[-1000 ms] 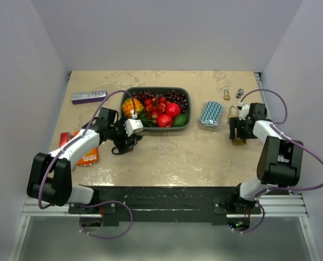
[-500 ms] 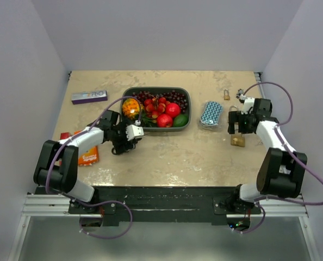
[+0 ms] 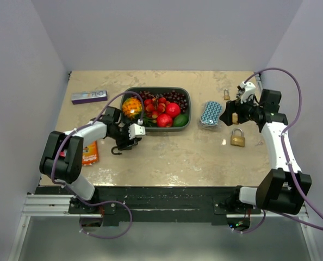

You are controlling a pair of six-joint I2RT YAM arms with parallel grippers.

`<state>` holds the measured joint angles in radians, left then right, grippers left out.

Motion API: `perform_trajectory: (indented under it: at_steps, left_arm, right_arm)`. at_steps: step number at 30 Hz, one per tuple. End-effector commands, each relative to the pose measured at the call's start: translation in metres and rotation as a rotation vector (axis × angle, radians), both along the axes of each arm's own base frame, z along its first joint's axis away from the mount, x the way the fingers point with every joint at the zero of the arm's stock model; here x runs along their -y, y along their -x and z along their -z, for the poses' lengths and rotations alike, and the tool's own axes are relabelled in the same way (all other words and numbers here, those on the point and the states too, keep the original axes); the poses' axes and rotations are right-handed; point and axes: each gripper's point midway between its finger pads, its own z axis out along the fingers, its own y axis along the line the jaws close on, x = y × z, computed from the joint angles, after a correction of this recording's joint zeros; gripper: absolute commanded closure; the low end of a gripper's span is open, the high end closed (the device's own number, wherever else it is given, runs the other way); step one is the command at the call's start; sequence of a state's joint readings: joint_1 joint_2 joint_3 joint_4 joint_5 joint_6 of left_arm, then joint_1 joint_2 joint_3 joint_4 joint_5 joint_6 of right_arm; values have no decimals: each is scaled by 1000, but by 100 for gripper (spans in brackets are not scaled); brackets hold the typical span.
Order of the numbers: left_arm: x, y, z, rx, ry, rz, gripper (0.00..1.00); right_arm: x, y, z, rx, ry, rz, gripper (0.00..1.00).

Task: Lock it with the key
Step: Place the lock at the center of the board, then pick up the lock from the center of the board.

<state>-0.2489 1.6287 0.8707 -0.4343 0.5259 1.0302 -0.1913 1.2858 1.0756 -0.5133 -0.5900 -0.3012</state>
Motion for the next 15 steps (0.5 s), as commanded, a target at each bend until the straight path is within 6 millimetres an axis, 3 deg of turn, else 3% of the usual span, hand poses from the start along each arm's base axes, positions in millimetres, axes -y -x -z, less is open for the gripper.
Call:
perform_trajectory:
  at_steps: [1,2,3,5,10,15]
  left_arm:
    - [-2,25,5,-91,-4,54,51]
    - [-2,24,2,-87,-2,45,44]
    - [-2,23,-1,-88,1,16,27]
    - [-9,22,1,-83,-24,0,21]
    - [-31,16,7,-98,-69,-14,17]
    - [-39,6,12,-92,-79,-20,18]
  right_arm:
    - [-24,6,-26,46,-60,-118,1]
    - [-26,8,-27,48,-66,-126,1]
    - [-29,8,-28,54,-69,-135,1]
    - [-33,10,-27,57,-71,-146,1]
    - [-41,14,-29,62,-74,-175,1]
    - [-45,16,-30,71,-67,-192,1]
